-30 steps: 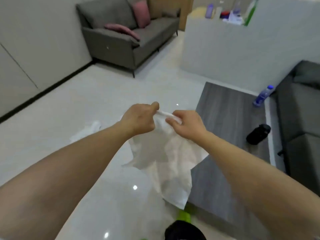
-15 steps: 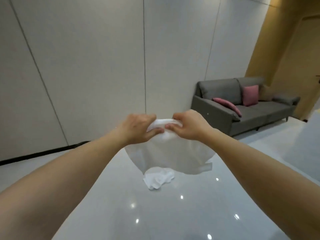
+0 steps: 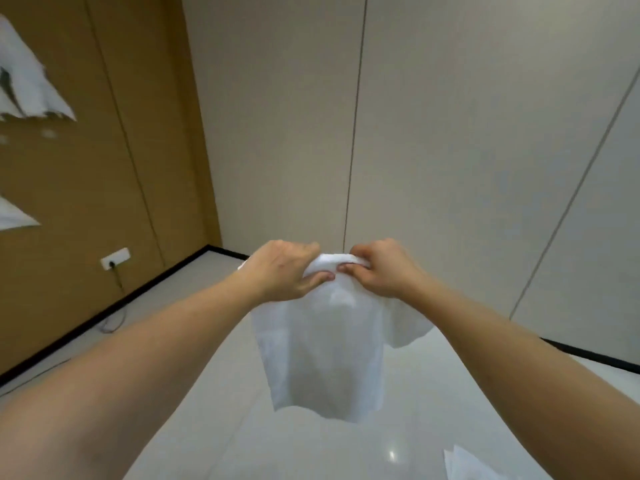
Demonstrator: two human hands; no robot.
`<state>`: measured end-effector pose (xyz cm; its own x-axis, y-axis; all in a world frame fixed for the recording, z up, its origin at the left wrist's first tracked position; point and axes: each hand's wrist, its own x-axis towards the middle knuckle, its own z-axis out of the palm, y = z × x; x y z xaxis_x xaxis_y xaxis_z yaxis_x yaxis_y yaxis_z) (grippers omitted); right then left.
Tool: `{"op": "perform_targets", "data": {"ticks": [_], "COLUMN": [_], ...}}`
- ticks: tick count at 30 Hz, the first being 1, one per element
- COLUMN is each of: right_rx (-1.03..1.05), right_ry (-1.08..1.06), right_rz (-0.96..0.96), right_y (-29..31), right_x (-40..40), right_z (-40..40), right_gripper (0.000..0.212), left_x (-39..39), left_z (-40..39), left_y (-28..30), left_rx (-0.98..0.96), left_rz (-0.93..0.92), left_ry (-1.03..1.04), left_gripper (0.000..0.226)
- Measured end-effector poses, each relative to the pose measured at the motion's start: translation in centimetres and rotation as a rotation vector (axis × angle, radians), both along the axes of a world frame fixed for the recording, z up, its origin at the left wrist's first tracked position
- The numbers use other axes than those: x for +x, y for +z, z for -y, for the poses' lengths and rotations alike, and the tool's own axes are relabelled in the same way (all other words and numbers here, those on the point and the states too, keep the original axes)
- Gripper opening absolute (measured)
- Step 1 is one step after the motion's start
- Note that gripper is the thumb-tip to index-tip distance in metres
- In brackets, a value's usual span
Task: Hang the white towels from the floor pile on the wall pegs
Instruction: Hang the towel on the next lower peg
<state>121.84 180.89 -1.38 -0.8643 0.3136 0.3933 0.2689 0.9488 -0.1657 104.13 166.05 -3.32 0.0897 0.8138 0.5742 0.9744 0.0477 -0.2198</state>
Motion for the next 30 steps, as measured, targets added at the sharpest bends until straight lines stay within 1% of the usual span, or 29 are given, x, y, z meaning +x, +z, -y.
{"op": "perform_targets", "data": {"ticks": [2, 7, 11, 13, 16, 19, 21, 24, 26, 28, 30], "right_rx": [0.003, 0.017, -0.010, -0.076, -0.179, -0.268, -0.295, -0.286, -0.286, -0.275, -0.269], "right_ry": [0.089, 0.265, 0.372, 0.396, 0.406, 0.396, 0.404, 0.435, 0.449, 0.462, 0.481], "right_rz": [0.022, 0.046, 0.030, 0.017, 0.018, 0.033, 0.032, 0.065, 0.083, 0.085, 0.095], "right_y": [-0.7, -1.9, -1.6, -1.1, 0.1, 1.1, 1.5, 1.2, 0.5, -0.4, -1.3], "right_x": [-5.4, -19.4, -31.9, -38.3, -47.6, -56.0, -61.2, -68.5, -73.3, -78.4, -83.9], "right_z": [0.5, 2.6, 5.3, 6.8, 8.5, 9.4, 9.8, 10.5, 10.6, 10.7, 10.6], "right_gripper": [0.038, 0.046, 0.048, 0.045, 0.035, 0.030, 0.027, 0.023, 0.026, 0.034, 0.035], "left_x": [-3.9, -14.3, -24.7, -30.3, -38.7, -47.2, -52.3, -58.8, -62.9, -67.0, -71.3], "left_z": [2.1, 7.1, 10.8, 12.1, 13.9, 15.7, 16.8, 18.0, 18.3, 18.1, 17.3], "left_y": [-0.5, -1.6, -1.4, -0.9, 0.0, 0.8, 1.0, 0.1, -0.7, -1.4, -2.0], "left_rx": [-0.009, -0.081, -0.091, -0.099, -0.118, -0.141, -0.113, -0.125, -0.142, -0.105, -0.036], "left_rz": [-0.004, -0.013, 0.031, 0.075, 0.201, 0.247, 0.299, 0.406, 0.455, 0.501, 0.528], "left_ry": [0.088, 0.337, 0.467, 0.560, 0.685, 0.805, 0.898, 0.950, 0.958, 0.968, 0.966], "left_gripper": [0.046, 0.053, 0.046, 0.046, 0.045, 0.041, 0.043, 0.056, 0.062, 0.063, 0.063]}}
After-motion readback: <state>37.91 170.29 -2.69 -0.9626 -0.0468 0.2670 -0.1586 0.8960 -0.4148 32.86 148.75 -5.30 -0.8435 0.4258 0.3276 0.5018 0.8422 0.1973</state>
